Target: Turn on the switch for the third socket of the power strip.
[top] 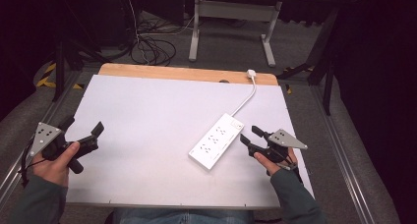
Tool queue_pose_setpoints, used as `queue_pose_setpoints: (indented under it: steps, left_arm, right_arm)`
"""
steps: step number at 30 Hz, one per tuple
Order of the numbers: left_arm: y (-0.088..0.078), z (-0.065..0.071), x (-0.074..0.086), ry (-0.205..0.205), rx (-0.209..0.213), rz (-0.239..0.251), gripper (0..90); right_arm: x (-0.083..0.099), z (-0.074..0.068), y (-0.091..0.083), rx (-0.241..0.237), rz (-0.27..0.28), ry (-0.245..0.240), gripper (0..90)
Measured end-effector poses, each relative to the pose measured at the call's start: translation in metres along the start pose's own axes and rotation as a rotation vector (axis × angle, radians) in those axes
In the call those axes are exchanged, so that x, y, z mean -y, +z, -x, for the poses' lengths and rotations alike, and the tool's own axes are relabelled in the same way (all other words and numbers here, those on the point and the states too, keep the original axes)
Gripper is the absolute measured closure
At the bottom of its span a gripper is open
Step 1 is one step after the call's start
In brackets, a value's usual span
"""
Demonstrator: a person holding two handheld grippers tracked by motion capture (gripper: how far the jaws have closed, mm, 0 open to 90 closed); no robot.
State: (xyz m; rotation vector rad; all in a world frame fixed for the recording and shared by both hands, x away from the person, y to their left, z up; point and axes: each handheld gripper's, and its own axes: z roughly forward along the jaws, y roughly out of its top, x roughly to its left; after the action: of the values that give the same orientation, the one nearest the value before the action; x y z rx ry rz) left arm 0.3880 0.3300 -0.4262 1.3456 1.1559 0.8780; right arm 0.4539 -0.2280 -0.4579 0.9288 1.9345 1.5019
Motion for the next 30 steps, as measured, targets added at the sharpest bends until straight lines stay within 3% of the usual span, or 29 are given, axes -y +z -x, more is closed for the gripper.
queue_pose_setpoints:
  steps: [6, 12, 14, 20, 24, 30]
  left_arm:
    - [0.0001, 0.0001, 0.0001, 0.001, 0.000, -0.001, 2.4]
    - [0.0002, 0.0003, 0.0001, 0.001, -0.001, 0.000, 2.4]
    - [0.0001, 0.0002, 0.0000, 0.001, 0.000, -0.001, 2.4]
    - [0.0001, 0.0000, -0.0001, 0.000, 0.000, 0.000, 2.4]
    - [0.0003, 0.0001, 0.0000, 0.001, 0.000, 0.000, 2.4]
    - [0.0004, 0.0002, 0.0000, 0.002, 0.000, -0.001, 2.4]
  right_arm:
    - [-0.0005, -0.0010, -0.0004, -0.014, -0.007, 0.007, 50.5]
    - [-0.0024, -0.0015, -0.0013, -0.093, -0.038, 0.072, 62.4]
    - [-0.0032, -0.0027, -0.0005, -0.127, -0.091, 0.105, 68.9]
    - [-0.0042, -0.0041, 0.0003, -0.128, -0.124, 0.076, 78.2]
    - [-0.0037, -0.0039, 0.0001, -0.126, -0.151, 0.086, 81.3]
    - [-0.0052, -0.0048, -0.0002, -0.100, -0.171, 0.045, 87.2]
